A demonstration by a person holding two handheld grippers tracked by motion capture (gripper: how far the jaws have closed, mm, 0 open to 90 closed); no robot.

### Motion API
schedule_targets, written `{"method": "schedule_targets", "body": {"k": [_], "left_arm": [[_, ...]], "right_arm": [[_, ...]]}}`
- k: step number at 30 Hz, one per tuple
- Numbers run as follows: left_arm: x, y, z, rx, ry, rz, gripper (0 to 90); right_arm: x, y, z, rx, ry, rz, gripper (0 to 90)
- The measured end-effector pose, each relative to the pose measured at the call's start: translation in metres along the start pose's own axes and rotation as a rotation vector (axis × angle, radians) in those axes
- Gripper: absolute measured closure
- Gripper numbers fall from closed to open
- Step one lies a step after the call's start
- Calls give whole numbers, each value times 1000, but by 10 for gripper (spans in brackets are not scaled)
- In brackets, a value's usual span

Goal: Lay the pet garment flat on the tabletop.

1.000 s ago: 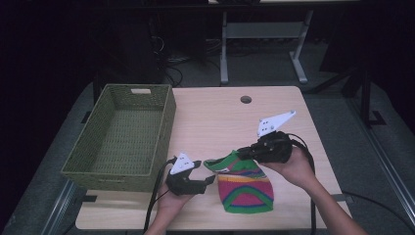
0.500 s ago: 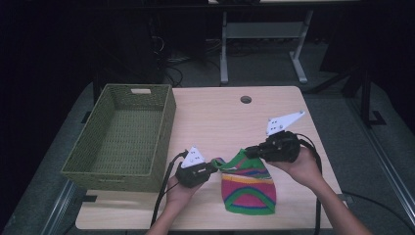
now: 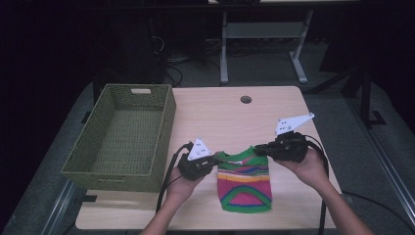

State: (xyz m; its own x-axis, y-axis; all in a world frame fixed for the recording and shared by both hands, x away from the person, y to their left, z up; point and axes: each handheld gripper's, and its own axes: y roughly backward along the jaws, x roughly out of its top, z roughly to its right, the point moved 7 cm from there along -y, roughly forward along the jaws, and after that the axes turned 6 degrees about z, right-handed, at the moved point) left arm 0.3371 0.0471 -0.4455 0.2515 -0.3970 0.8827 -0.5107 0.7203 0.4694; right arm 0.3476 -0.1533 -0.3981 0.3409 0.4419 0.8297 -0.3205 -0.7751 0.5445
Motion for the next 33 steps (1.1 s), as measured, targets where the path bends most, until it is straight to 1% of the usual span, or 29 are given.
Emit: {"method": "schedule_targets", "body": {"k": [2, 3, 5, 7, 10, 12, 13, 14, 16, 18, 19, 21, 22, 23, 24, 25, 26, 27, 28, 29, 31, 32, 33], "left_arm": [[2, -5, -3, 8, 16, -6, 841], [2, -7, -5, 9, 20, -16, 840], [2, -10, -7, 15, 23, -31, 840], [3, -13, -9, 17, 18, -43, 841], [2, -18, -12, 26, 24, -62, 841], [2, -19, -13, 20, 56, -57, 841], [2, -20, -14, 13, 80, -56, 841], [2, -20, -15, 16, 86, -54, 840], [2, -20, -15, 17, 87, -54, 841], [2, -21, -16, 24, 80, -65, 841], [2, -21, -16, 30, 80, -62, 842], [3, -23, -19, 48, 77, -70, 841], [3, -23, -19, 48, 77, -70, 842], [5, -29, -26, 69, 90, -77, 841], [7, -32, -29, 87, 109, -79, 818], [10, -36, -35, 131, 138, -75, 729], [13, -39, -40, 154, 158, -71, 661], [16, -41, -44, 175, 178, -61, 634], [17, -42, -49, 207, 187, -61, 571], [18, -42, -52, 224, 194, -60, 532], [16, -42, -54, 216, 209, -61, 522], [14, -42, -54, 214, 207, -62, 502], [12, -43, -54, 206, 208, -59, 500]], "right_arm": [[-2, -1, 4, -15, -1, -10, 840], [-2, -1, 6, -23, -6, -12, 840], [-3, -2, 12, -33, -20, -12, 839], [-3, -3, 19, -43, -35, -3, 840], [-2, -7, 28, -55, -44, -16, 838], [0, -9, 34, -59, -59, -14, 838], [1, -10, 36, -63, -65, -19, 838], [2, -12, 39, -67, -62, -22, 838], [3, -13, 41, -68, -64, -22, 837], [2, -16, 45, -75, -71, -30, 837], [2, -18, 48, -80, -78, -31, 838], [1, -19, 51, -86, -86, -35, 838], [1, -19, 51, -86, -86, -35, 838], [4, -22, 56, -100, -83, -25, 837], [6, -24, 61, -119, -81, -18, 827], [9, -26, 66, -142, -83, -15, 779], [13, -29, 75, -192, -97, -10, 690], [17, -31, 84, -230, -117, -3, 621], [20, -34, 91, -235, -146, 5, 596], [21, -36, 97, -243, -162, 5, 576], [19, -38, 104, -277, -157, -24, 535], [15, -40, 104, -258, -171, -34, 535], [11, -41, 103, -241, -182, -44, 532]]}}
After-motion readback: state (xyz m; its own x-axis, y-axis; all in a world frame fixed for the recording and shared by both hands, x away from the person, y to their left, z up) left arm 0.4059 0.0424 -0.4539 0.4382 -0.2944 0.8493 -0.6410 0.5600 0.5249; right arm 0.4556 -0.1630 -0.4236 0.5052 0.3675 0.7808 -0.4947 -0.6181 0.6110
